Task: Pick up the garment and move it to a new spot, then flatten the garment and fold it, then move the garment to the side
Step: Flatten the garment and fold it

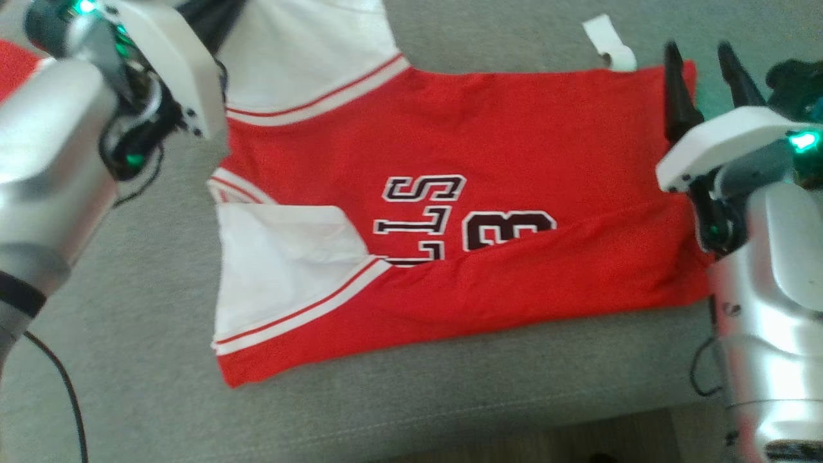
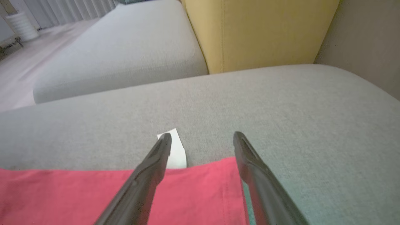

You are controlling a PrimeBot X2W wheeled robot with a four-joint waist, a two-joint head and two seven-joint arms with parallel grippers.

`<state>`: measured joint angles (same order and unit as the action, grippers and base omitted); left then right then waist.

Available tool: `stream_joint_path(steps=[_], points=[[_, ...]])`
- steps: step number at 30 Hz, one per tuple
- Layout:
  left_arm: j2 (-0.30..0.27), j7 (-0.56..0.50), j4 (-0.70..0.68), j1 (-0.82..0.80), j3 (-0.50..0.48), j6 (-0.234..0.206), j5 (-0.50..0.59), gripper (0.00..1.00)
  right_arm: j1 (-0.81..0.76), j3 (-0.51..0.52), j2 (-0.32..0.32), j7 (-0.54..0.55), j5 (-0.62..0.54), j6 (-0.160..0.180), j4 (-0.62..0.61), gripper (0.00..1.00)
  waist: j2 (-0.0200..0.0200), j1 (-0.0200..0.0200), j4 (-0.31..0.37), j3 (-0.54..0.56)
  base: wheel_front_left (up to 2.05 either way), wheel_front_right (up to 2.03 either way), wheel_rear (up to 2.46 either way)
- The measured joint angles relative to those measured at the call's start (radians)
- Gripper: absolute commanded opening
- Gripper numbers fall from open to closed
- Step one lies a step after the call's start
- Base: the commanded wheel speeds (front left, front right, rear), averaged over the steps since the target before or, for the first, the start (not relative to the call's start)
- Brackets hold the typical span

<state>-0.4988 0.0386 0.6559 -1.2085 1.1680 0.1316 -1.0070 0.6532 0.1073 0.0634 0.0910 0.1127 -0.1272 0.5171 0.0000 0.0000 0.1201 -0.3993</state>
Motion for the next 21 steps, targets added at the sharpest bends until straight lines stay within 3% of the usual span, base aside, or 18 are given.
stream_joint_path(steps=[10, 21], points=[[-0.007, 0.007, -0.085, 0.016, 0.024, 0.0, -0.002, 0.0, 0.104, 0.07, 0.089, 0.093, -0.087, 0.0, 0.221, 1.0, 0.0, 0.0, -0.073, 0.017, 0.0, 0.0, 0.0], [-0.022, 0.001, -0.118, 0.014, 0.027, -0.01, -0.002, 0.0, 0.168, 0.125, 0.104, 0.102, -0.167, 0.0, 0.38, 1.0, 0.0, 0.0, -0.075, -0.012, 0.0, 0.0, 0.0]])
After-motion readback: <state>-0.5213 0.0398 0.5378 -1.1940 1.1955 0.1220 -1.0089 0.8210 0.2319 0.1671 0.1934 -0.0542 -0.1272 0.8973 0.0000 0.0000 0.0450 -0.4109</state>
